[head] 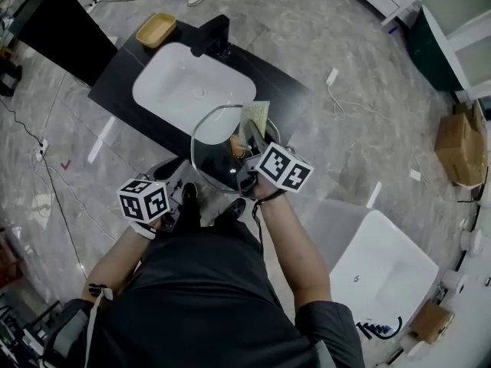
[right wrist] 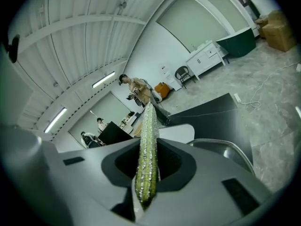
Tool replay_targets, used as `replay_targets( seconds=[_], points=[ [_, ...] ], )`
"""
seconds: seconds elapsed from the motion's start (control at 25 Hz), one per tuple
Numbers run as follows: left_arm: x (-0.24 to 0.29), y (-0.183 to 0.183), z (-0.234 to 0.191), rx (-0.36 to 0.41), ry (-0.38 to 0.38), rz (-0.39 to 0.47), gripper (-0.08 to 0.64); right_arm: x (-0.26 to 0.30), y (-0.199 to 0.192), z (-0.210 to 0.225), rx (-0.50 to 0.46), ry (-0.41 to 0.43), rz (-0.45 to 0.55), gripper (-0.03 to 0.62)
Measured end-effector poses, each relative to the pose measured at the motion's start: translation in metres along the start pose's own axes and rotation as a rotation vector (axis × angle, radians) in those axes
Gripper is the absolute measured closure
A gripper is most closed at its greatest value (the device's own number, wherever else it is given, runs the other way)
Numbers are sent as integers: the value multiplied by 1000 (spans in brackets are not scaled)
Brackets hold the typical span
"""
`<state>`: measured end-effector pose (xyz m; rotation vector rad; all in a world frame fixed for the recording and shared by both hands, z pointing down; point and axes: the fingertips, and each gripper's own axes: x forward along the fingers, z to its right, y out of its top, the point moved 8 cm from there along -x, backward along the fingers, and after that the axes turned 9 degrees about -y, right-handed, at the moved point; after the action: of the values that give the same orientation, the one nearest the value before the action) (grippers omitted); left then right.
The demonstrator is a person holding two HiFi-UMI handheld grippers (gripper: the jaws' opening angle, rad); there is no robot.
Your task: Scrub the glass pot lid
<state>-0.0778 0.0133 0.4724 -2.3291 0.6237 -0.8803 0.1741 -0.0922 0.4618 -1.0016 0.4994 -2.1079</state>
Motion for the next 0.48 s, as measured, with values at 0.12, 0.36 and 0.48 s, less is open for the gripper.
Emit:
replay_targets(
  seconds=[0.12, 0.36, 0.48],
  points=[
    [0, 3, -20, 2, -10, -26, 489, 37, -1, -15, -39, -30, -22, 528],
    [-14, 6, -51, -34, -12, -42, 489, 119, -37, -39, -260, -133, -153, 528],
    [-27, 9, -65, -49, 21, -37, 489, 150, -53, -43, -283, -169, -218, 528]
  ],
)
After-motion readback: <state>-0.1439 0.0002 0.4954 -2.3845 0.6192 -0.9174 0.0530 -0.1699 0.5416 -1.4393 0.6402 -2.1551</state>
